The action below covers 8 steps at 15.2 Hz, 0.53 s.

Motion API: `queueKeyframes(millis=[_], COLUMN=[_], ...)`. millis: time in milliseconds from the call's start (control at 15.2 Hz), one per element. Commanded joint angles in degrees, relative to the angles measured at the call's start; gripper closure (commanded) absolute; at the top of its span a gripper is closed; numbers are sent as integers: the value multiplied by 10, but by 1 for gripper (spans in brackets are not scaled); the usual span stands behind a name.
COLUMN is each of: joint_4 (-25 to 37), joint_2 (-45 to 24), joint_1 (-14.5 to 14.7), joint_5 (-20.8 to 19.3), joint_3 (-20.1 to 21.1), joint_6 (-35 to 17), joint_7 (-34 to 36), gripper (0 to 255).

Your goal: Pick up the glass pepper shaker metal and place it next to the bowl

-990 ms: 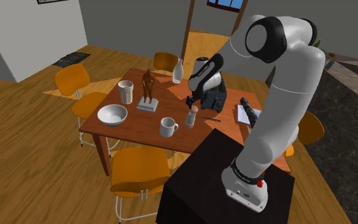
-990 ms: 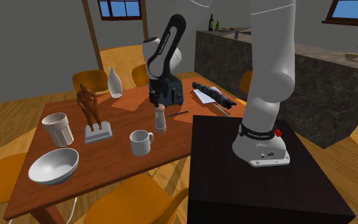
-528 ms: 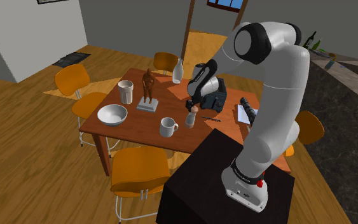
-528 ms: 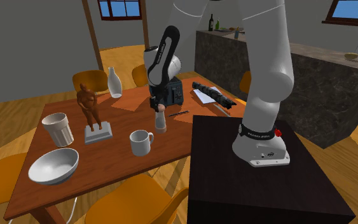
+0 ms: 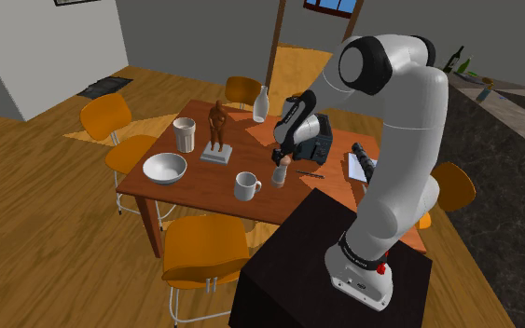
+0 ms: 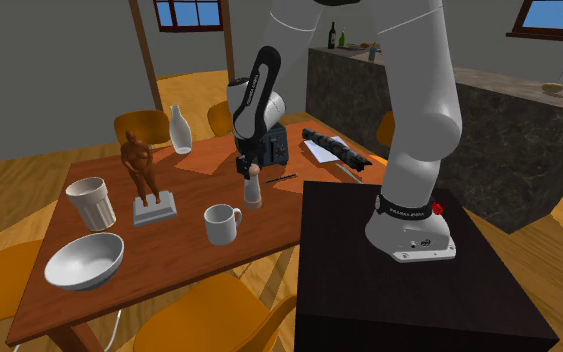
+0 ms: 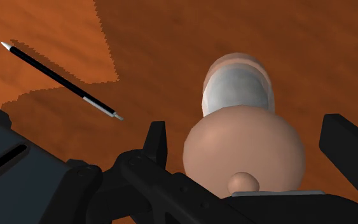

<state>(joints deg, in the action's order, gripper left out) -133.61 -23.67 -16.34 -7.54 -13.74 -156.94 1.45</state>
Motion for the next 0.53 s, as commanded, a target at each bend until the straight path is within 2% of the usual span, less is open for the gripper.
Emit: queueKeyframes(millis=[0, 66, 462], joint_4=[0, 0, 0], joint_2=[0, 0, 0], joint_1=[0, 0, 0], joint_5=[0, 0, 0], joint_3=[0, 0, 0], joint_6=[0, 0, 0], joint_7=[0, 0, 0], gripper=[0, 255, 255])
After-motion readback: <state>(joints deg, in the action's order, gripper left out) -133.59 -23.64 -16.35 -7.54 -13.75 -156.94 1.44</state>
